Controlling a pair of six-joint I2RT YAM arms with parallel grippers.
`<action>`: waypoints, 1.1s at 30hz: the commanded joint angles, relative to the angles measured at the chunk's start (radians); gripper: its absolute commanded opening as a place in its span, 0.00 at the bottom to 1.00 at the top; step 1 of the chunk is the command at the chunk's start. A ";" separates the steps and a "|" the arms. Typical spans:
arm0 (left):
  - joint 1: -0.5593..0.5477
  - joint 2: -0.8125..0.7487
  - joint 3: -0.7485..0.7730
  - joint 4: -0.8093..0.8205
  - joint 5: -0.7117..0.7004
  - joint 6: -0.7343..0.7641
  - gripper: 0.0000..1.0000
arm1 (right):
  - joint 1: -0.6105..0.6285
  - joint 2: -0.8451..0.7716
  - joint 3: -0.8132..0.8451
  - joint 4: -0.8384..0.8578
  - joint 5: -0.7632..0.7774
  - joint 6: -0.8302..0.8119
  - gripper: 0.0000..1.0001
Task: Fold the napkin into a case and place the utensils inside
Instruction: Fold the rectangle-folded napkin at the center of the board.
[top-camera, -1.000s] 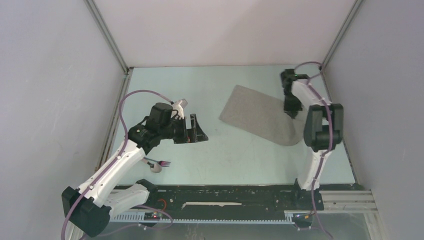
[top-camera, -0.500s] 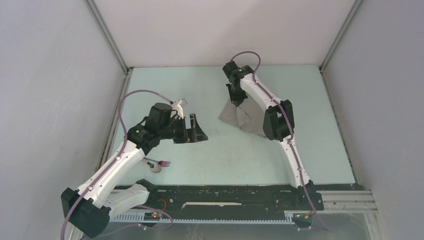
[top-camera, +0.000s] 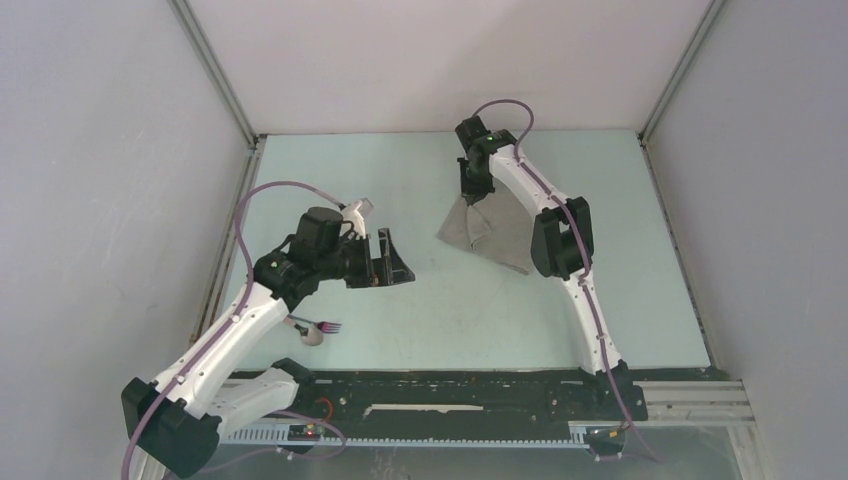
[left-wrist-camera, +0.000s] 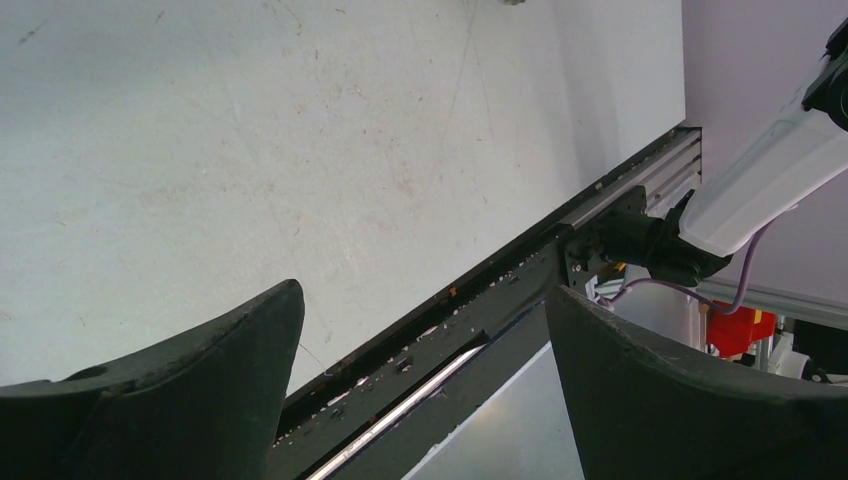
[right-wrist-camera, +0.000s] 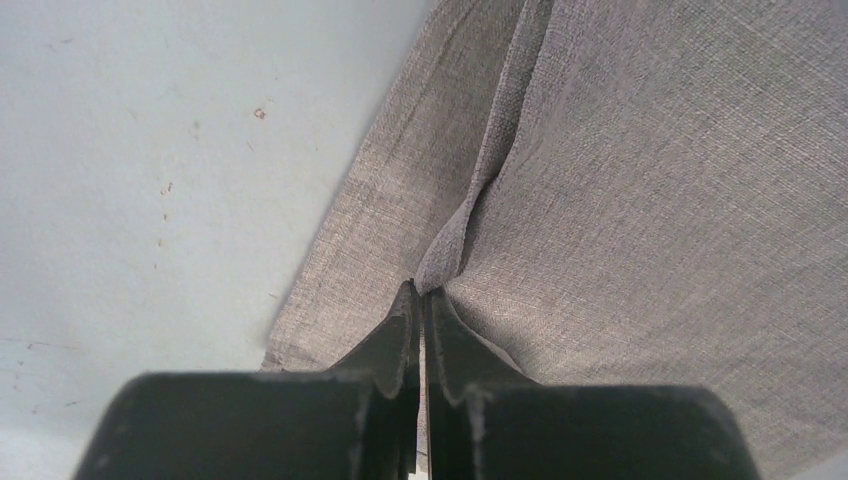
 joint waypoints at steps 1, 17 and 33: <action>0.012 -0.022 -0.013 -0.002 -0.001 0.017 0.98 | -0.008 0.032 0.063 0.053 -0.030 0.038 0.00; 0.020 -0.018 -0.022 -0.002 0.009 0.013 0.98 | -0.018 0.055 0.097 0.099 -0.130 0.051 0.10; 0.019 0.022 -0.045 0.068 0.034 -0.018 0.98 | -0.226 -0.670 -0.708 0.369 -0.564 0.088 0.99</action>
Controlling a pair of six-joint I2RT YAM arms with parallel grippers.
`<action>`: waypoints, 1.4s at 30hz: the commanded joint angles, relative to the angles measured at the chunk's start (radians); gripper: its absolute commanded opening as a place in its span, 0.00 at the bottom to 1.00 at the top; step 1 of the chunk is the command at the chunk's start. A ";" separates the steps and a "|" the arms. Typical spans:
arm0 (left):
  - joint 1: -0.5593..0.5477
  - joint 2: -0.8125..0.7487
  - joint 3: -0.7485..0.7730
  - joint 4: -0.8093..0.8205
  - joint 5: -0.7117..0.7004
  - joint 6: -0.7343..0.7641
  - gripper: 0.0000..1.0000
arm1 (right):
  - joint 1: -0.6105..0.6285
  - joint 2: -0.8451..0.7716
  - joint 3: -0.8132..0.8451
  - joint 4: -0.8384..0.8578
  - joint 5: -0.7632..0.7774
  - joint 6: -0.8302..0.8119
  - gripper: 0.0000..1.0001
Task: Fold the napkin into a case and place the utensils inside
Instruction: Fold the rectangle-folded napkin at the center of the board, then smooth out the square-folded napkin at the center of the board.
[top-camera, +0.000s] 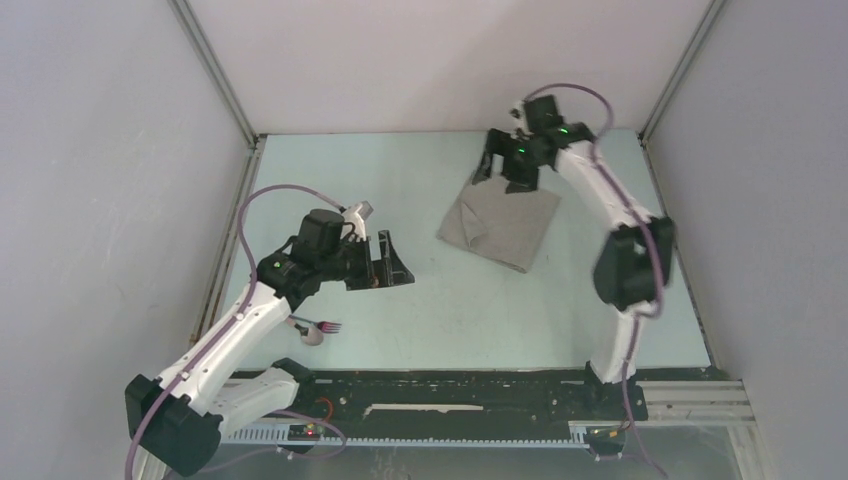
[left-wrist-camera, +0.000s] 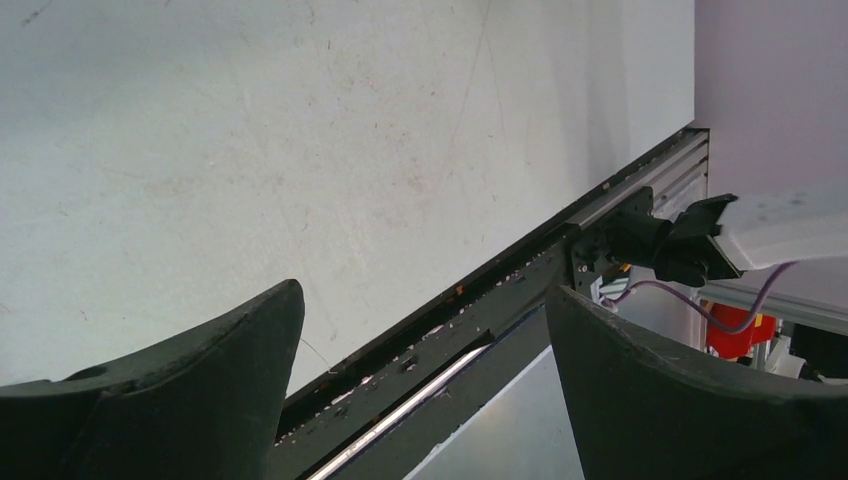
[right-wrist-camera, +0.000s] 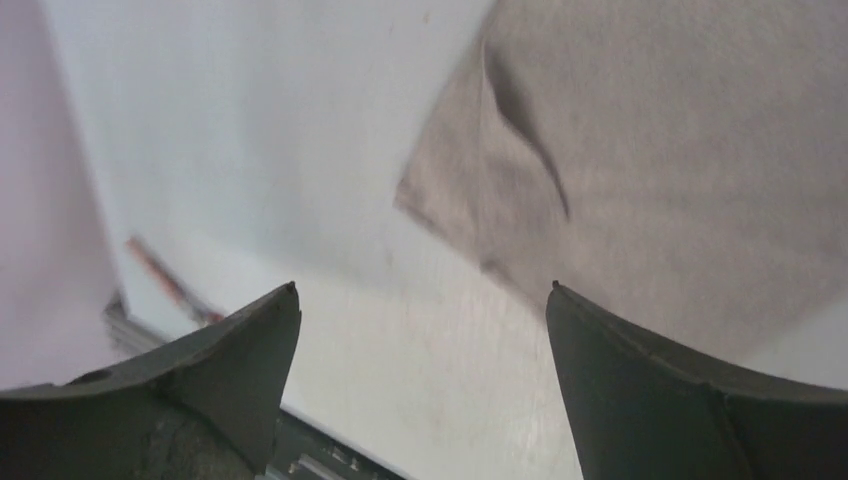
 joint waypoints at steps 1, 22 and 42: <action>0.006 0.034 -0.027 0.082 0.039 -0.020 0.98 | -0.136 -0.335 -0.513 0.362 -0.336 0.076 1.00; -0.025 0.018 -0.027 0.132 0.059 -0.093 0.98 | -0.153 -0.097 -0.907 1.020 -0.461 0.475 0.94; -0.025 -0.006 0.001 0.087 0.063 -0.068 0.98 | -0.113 0.007 -0.906 1.336 -0.452 0.696 0.78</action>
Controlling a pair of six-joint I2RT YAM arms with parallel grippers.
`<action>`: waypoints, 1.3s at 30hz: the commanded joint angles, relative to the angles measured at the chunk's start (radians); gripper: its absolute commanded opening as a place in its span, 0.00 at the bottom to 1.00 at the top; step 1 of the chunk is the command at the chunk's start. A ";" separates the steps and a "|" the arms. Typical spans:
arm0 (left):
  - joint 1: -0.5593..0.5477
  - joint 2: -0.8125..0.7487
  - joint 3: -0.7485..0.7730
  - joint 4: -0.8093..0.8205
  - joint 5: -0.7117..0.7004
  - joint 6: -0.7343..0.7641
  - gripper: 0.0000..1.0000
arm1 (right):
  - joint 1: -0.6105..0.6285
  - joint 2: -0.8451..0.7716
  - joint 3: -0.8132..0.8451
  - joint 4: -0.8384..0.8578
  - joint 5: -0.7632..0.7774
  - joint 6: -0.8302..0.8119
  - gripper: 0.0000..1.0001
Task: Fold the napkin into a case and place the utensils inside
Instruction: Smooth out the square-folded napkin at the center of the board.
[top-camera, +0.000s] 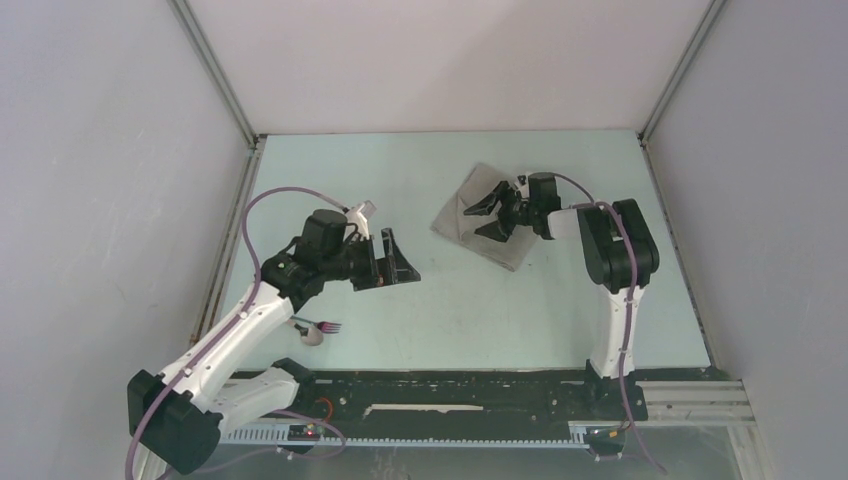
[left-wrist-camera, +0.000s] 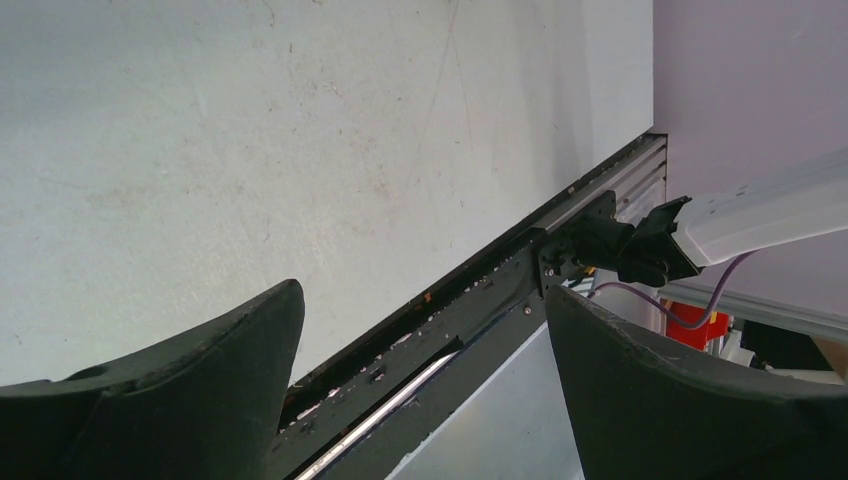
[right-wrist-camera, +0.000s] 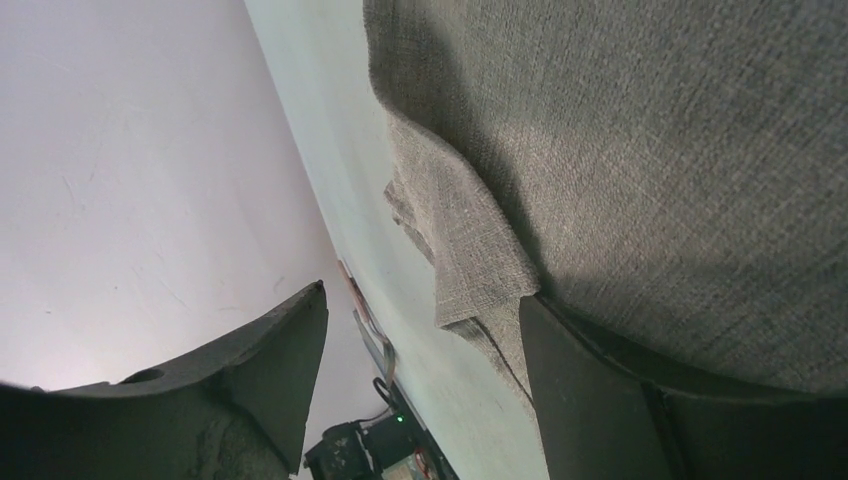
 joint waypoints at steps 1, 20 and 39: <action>-0.005 -0.027 0.034 0.001 0.026 0.009 0.98 | 0.005 0.037 0.019 0.145 0.005 0.072 0.77; -0.005 -0.037 0.004 0.007 0.022 0.013 0.98 | 0.232 -0.192 0.416 -0.825 0.501 -0.609 0.97; -0.023 0.868 0.428 0.673 -0.054 -0.304 0.81 | -0.128 -0.216 -0.145 -0.217 -0.237 -0.380 0.92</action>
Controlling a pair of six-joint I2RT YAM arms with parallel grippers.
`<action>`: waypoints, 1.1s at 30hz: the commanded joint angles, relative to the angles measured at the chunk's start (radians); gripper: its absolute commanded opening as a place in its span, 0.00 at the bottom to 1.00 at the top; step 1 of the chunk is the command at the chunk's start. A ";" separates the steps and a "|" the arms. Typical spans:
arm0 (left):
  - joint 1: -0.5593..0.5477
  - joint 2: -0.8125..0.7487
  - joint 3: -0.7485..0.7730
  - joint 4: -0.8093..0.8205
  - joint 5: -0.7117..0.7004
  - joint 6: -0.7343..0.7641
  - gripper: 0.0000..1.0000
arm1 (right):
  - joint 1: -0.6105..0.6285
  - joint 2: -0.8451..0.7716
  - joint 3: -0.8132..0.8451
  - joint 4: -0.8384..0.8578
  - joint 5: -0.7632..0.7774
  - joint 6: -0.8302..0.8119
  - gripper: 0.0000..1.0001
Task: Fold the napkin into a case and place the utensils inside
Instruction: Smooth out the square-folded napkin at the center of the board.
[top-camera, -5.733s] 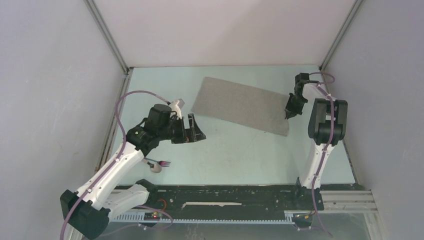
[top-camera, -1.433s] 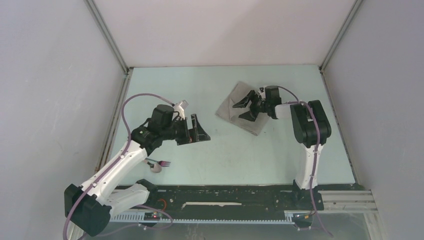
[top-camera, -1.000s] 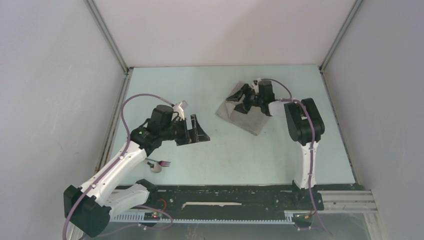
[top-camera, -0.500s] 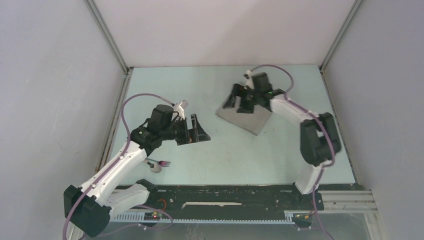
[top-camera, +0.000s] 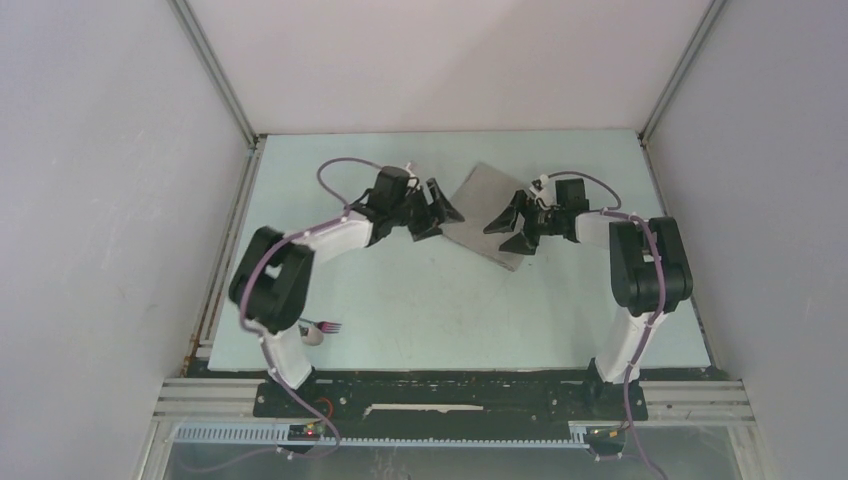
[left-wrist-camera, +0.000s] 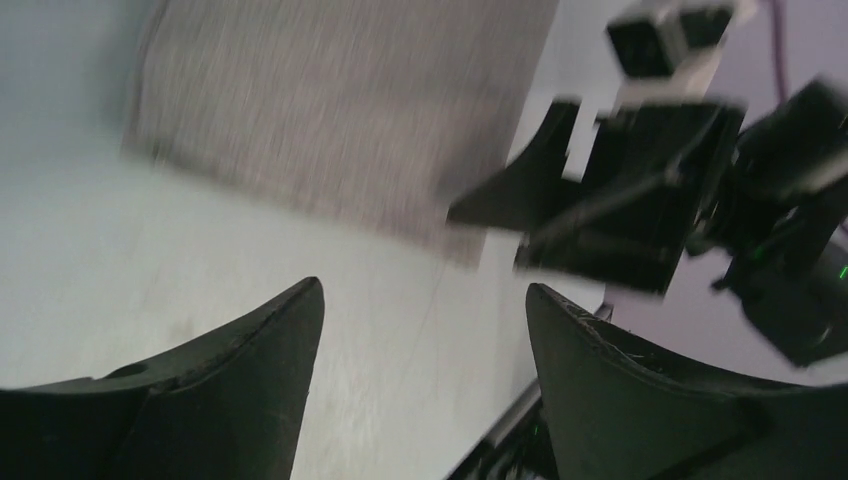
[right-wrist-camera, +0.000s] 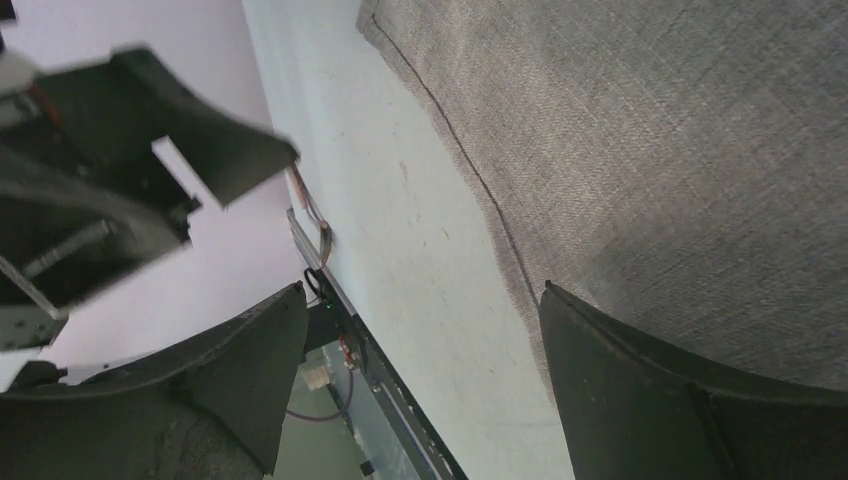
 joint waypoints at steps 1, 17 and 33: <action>-0.009 0.201 0.208 0.187 0.003 -0.090 0.80 | -0.030 0.025 -0.030 0.101 -0.086 0.010 0.92; 0.062 0.532 0.411 0.183 0.069 -0.109 0.81 | -0.114 0.009 -0.173 0.434 -0.119 0.215 0.95; 0.062 0.573 0.474 0.136 0.112 -0.094 0.84 | -0.297 0.327 0.210 0.396 -0.034 0.304 0.96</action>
